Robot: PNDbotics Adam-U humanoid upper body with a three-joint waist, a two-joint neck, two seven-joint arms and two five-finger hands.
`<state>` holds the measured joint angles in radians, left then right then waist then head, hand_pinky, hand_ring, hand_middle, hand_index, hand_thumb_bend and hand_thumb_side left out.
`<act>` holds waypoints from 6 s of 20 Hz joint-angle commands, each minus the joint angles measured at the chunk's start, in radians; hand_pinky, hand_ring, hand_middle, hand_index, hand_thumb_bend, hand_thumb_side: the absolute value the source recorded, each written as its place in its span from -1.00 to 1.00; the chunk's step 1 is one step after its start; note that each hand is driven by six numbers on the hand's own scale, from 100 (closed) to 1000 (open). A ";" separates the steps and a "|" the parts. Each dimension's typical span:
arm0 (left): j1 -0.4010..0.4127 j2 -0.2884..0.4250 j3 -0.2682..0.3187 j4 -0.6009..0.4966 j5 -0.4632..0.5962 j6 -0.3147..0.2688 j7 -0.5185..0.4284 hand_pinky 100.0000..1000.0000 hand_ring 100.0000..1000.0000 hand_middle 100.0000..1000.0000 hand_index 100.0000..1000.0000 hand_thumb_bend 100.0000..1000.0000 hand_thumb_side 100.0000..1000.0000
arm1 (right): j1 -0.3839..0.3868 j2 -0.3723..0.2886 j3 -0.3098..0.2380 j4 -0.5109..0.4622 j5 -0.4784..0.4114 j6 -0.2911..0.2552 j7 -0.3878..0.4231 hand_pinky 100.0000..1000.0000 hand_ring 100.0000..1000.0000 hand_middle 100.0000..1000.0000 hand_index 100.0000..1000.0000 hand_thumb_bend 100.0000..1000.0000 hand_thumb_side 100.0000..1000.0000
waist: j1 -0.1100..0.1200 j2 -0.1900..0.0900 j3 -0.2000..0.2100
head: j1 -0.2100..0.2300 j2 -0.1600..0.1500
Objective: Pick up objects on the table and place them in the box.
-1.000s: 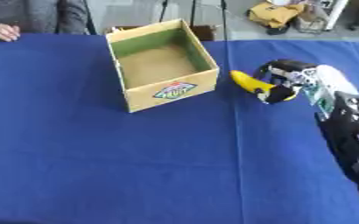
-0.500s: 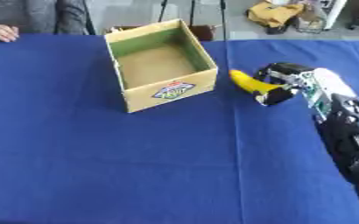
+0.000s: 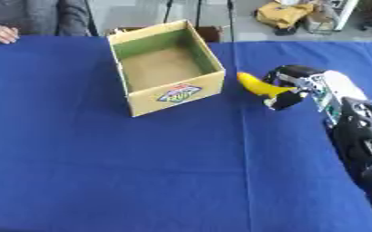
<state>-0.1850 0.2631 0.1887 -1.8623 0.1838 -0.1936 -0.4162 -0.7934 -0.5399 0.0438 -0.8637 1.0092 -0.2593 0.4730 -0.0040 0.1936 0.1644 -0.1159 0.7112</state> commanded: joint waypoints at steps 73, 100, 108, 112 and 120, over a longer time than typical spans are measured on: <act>-0.050 0.014 -0.046 -0.023 0.047 -0.002 -0.057 0.00 -0.18 -0.02 0.27 -0.75 1.00 | -0.228 0.185 0.072 -0.061 0.040 -0.108 -0.020 0.03 0.10 0.20 0.50 -1.00 -0.70 | -0.010 -0.032 0.168 | -0.087 -0.045; -0.067 0.002 -0.054 -0.028 0.049 -0.001 -0.076 0.00 -0.19 -0.03 0.27 -0.75 1.00 | -0.205 0.187 0.065 -0.057 0.038 -0.107 -0.109 0.38 0.56 0.70 0.77 -1.00 -0.32 | -0.016 -0.016 0.192 | -0.101 -0.078; -0.039 0.004 -0.029 -0.013 0.028 0.011 -0.045 -0.01 -0.20 -0.04 0.26 -0.75 1.00 | -0.161 0.108 0.095 -0.252 -0.214 -0.092 -0.258 0.20 0.19 0.35 0.53 -1.00 -0.74 | -0.008 -0.024 0.100 | -0.038 -0.062; -0.024 0.004 -0.005 -0.005 0.015 0.016 -0.016 -0.01 -0.20 -0.04 0.26 -0.73 1.00 | -0.093 0.036 0.115 -0.416 -0.434 -0.034 -0.315 0.15 0.10 0.23 0.48 -1.00 -0.56 | -0.002 -0.025 0.041 | 0.002 -0.051; -0.010 0.005 0.040 0.012 0.000 0.032 0.047 -0.02 -0.20 -0.04 0.26 -0.72 1.00 | 0.118 -0.044 0.085 -0.709 -0.923 0.114 -0.352 0.11 0.00 0.12 0.44 -1.00 -0.14 | 0.007 -0.021 -0.070 | 0.082 -0.050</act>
<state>-0.1915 0.2549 0.2143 -1.8428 0.1885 -0.1623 -0.3801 -0.6631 -0.5475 0.1458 -1.5138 0.1587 -0.1620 0.1282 0.0028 0.1849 0.0894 -0.0460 0.6589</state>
